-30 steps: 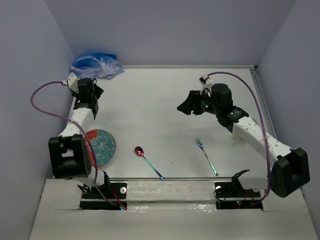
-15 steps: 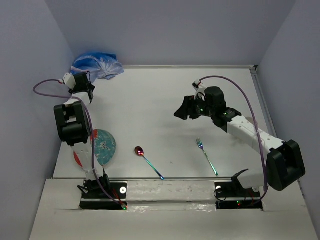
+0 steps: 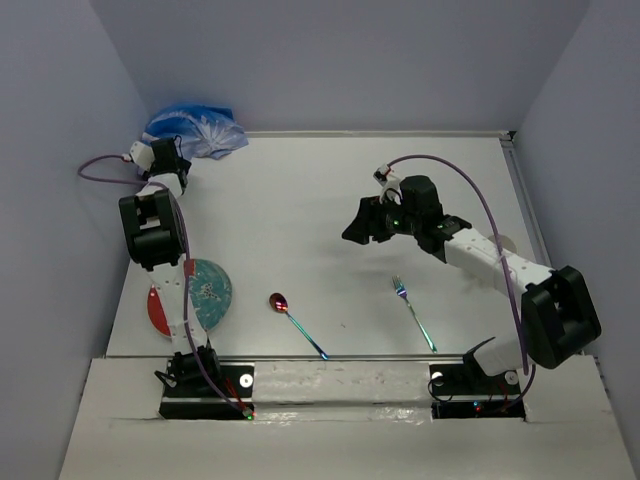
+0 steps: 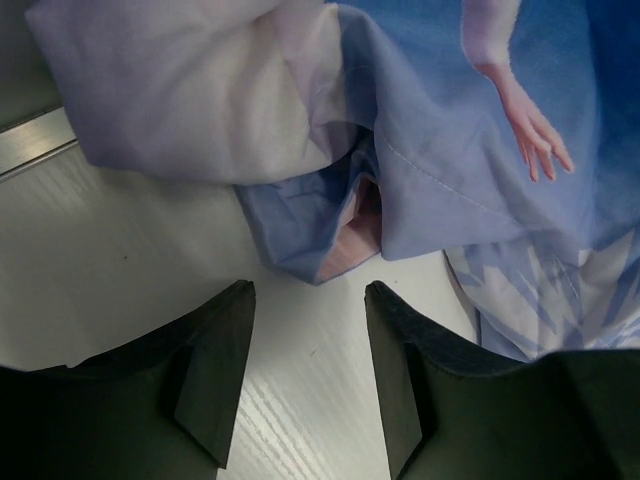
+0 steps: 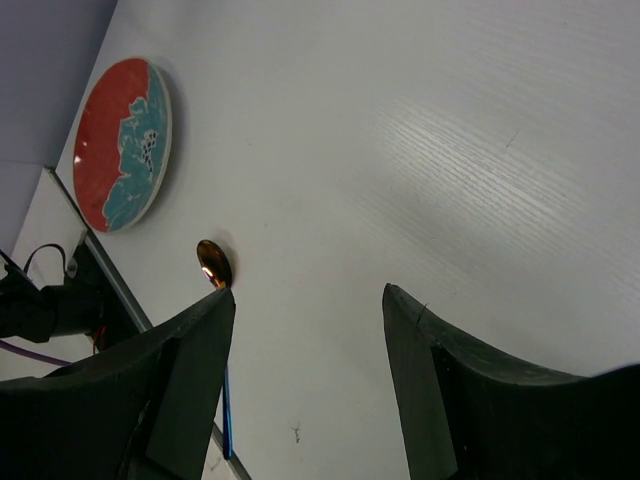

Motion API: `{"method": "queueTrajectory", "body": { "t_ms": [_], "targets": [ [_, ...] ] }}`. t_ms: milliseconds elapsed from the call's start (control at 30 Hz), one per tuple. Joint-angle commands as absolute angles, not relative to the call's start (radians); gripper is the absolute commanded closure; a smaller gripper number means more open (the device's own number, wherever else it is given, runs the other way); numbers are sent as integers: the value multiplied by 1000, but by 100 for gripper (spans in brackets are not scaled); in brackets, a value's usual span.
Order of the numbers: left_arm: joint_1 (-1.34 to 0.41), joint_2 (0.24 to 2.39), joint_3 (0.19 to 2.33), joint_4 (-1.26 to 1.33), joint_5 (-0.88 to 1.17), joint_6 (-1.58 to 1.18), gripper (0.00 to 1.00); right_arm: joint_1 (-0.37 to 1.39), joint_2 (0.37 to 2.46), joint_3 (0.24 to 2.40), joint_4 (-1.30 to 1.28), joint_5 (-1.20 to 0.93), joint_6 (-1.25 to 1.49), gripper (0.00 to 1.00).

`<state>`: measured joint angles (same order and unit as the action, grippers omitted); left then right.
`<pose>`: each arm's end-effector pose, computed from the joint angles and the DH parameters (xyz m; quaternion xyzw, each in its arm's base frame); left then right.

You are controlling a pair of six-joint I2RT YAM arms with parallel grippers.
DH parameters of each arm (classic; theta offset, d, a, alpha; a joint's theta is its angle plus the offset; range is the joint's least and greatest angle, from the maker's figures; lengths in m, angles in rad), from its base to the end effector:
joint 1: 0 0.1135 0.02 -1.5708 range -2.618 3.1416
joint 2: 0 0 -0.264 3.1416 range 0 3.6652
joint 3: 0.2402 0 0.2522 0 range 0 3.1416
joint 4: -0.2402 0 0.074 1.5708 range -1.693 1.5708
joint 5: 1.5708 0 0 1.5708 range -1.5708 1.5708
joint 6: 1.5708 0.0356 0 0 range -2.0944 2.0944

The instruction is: Set the dinner table for one person

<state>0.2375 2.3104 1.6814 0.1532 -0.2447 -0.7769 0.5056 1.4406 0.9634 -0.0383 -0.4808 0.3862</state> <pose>0.5110 0.1326 0.1632 -0.4672 0.7099 -0.0372 0.5257 0.2744 0.1707 0.2640 -0.1697 0.8305 0.3965 0.3525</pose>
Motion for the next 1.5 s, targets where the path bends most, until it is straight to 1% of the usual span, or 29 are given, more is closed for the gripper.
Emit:
{"method": "queueTrajectory", "body": {
  "t_ms": [0, 67, 100, 267, 400, 433, 467, 500, 567, 600, 633, 800, 933, 1133, 1200, 1267, 1367, 1467],
  "targets": [
    [252, 2324, 1772, 120, -282, -793, 42, 514, 1442, 956, 38, -512, 364, 34],
    [252, 2333, 1779, 114, -305, -798, 44, 514, 1447, 953, 40, -512, 362, 34],
    [252, 2335, 1779, 114, -311, -799, 47, 514, 1453, 954, 41, -511, 362, 34],
    [253, 2359, 1810, 107, -343, -789, 55, 514, 1462, 960, 41, -508, 364, 34],
    [253, 2376, 1845, 110, -367, -762, 56, 514, 1459, 957, 41, -492, 357, 34],
    [253, 2385, 1854, 109, -368, -756, 58, 514, 1459, 956, 43, -488, 356, 34],
    [253, 2391, 1874, 106, -368, -744, 61, 514, 1459, 956, 43, -485, 356, 34],
    [253, 2398, 1882, 106, -365, -741, 73, 514, 1460, 957, 44, -474, 354, 34],
    [253, 2408, 1897, 106, -347, -733, 85, 514, 1462, 962, 41, -456, 354, 34],
    [253, 2411, 1901, 104, -335, -729, 97, 514, 1462, 963, 41, -451, 354, 34],
    [252, 2413, 1902, 104, -315, -726, 100, 514, 1462, 966, 41, -445, 354, 34],
    [184, 2370, 1884, 121, -293, -654, 100, 514, 1442, 969, 43, -402, 360, 34],
    [77, 2258, 1772, 208, -252, -611, 100, 514, 1407, 962, 35, -333, 359, 35],
    [-130, 1998, 1545, 359, -184, -610, 100, 514, 1306, 942, 5, -223, 371, 37],
    [-182, 1950, 1473, 391, -173, -606, 100, 514, 1283, 936, 3, -203, 373, 37],
    [-259, 1893, 1398, 420, -149, -609, 100, 505, 1243, 924, -49, -161, 374, 37],
    [-348, 1841, 1313, 468, -111, -633, 100, 483, 1191, 905, -83, -111, 377, 34],
    [-406, 1812, 1302, 489, -66, -664, 100, 463, 1167, 878, -90, -103, 383, 30]
  ]
}}
